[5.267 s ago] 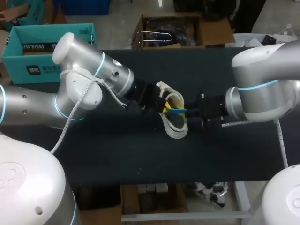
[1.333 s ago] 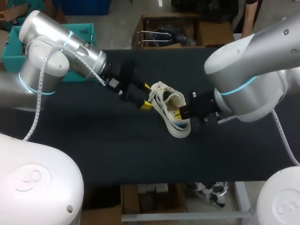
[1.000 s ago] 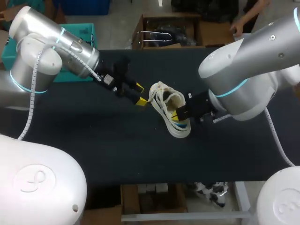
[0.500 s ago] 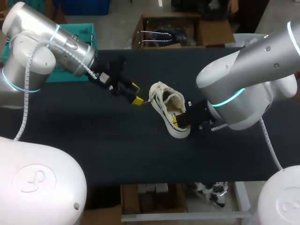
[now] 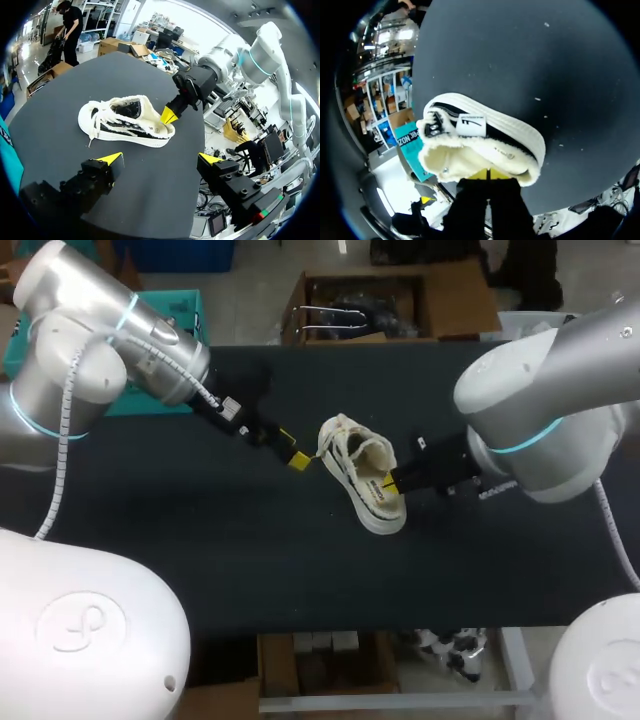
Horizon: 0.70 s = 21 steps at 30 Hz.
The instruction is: Open the shoe tongue, take the insole out of the shoe, put the insole back into the shoe, and pack the shoe into the shoebox
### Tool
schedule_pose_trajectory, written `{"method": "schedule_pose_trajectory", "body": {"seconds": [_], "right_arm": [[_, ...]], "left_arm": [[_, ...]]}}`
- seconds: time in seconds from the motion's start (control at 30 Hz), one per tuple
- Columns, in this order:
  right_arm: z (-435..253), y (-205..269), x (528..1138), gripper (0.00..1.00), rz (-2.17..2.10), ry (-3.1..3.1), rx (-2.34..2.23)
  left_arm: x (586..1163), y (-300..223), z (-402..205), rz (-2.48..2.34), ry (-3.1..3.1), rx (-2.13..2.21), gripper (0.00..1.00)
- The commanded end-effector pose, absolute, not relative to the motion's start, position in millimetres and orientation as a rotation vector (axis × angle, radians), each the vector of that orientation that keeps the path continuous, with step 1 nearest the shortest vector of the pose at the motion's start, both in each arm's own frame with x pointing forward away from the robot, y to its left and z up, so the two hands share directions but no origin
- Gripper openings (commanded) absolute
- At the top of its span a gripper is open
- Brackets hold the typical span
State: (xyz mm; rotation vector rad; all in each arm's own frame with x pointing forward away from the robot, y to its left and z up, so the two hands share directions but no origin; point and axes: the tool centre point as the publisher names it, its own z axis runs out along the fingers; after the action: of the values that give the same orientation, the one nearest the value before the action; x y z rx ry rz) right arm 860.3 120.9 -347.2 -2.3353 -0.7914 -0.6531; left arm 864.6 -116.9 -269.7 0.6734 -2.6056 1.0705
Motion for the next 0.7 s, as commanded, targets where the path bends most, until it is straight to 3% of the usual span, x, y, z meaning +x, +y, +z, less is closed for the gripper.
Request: {"method": "schedule_pose_trajectory", "body": {"seconds": [0.03,0.3,0.7], "right_arm": [[-310.4,85.1,858.8,1.00,-0.495,-0.959,-2.149],[-310.4,85.1,858.8,1.00,-0.495,-0.959,-2.149],[-296.9,42.4,851.4,1.00,-0.473,-1.279,-2.105]], "left_arm": [[857.5,-118.3,-264.8,1.049,-2.627,0.695,1.00],[857.5,-118.3,-264.8,1.049,-2.627,0.695,1.00],[840.7,-158.3,-274.0,0.895,-2.470,1.366,1.00]]}}
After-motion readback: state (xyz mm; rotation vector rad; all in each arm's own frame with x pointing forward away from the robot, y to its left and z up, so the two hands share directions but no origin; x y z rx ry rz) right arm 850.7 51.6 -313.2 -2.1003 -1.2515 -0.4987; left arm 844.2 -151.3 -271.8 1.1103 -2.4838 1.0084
